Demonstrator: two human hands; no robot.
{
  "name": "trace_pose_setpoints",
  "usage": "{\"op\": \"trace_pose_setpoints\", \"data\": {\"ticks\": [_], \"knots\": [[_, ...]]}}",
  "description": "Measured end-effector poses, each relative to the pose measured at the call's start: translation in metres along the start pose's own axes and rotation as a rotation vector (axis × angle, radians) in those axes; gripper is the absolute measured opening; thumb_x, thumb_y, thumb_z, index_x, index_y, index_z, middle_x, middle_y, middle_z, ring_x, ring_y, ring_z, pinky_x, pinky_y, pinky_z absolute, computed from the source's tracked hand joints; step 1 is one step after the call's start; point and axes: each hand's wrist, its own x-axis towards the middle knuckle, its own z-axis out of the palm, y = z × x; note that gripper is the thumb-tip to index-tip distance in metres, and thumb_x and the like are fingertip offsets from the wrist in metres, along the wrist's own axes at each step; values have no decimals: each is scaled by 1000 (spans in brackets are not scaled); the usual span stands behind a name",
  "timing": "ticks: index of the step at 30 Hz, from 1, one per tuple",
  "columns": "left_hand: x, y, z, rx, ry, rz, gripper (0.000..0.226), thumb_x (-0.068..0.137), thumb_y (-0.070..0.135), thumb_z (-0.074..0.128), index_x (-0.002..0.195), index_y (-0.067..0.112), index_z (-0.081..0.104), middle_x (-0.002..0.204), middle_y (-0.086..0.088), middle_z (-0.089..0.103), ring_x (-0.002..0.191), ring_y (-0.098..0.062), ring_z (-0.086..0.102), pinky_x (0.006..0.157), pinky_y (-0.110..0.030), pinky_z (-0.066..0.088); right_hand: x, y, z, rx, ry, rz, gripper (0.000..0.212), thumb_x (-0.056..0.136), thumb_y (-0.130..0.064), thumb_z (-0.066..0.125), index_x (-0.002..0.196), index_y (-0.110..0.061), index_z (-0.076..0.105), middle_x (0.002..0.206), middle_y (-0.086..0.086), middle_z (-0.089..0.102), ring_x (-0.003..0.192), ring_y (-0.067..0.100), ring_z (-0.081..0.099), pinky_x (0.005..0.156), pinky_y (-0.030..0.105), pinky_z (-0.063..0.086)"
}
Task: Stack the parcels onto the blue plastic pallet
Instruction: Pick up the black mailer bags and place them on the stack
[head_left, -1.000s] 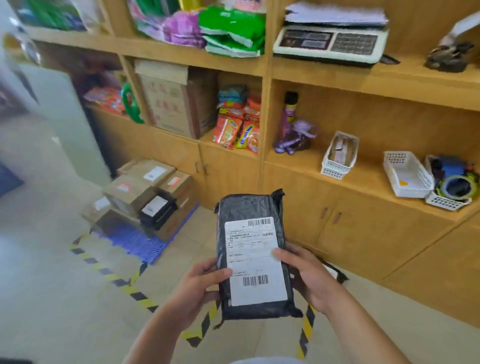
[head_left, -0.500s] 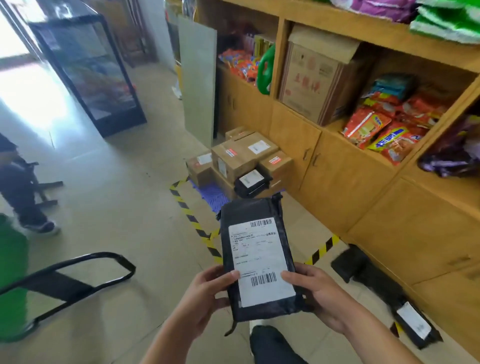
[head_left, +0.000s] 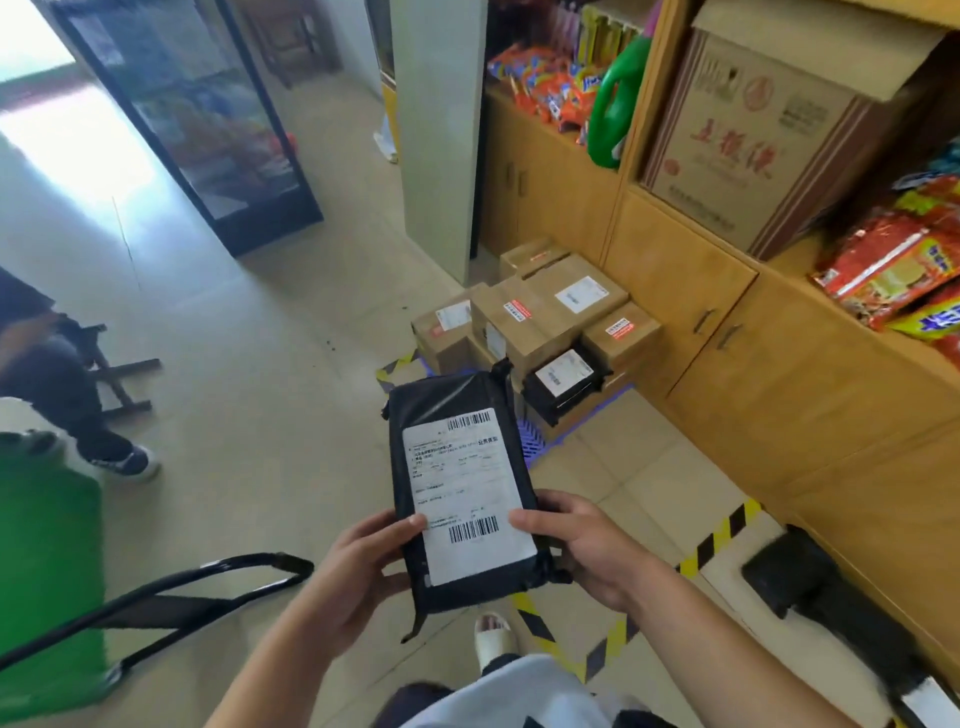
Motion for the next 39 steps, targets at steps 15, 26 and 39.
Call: {"op": "trace_pose_setpoints", "data": {"ticks": [15,26,39], "knots": [[257,176,8,398,-273,-217,30,90,18,67,116,4,68,106,-12,75,93,-26,73,74,-39,61,189,-93,-22,314,351,102,34,85,-26,75,115,-12,72,103,9,75,84,23,67,78,39,58],[473,232,68,840,-512,-546,31,86,29,74,111,10,70,98,-3,77,96,-23,71,76,-36,61,306,-110,-43,926,693,202,36,87,-19,73,120,-8,67,117,14,73,112,30,68,98,50,53],[787,125,104,1897,-279,200,105,80,56,69,156,38,-2,165,-10,-10,151,-35,-4,121,-50,9,521,23,-218,1169,954,187,31,89,-1,66,120,-6,63,114,17,72,101,30,68,97,48,52]]}}
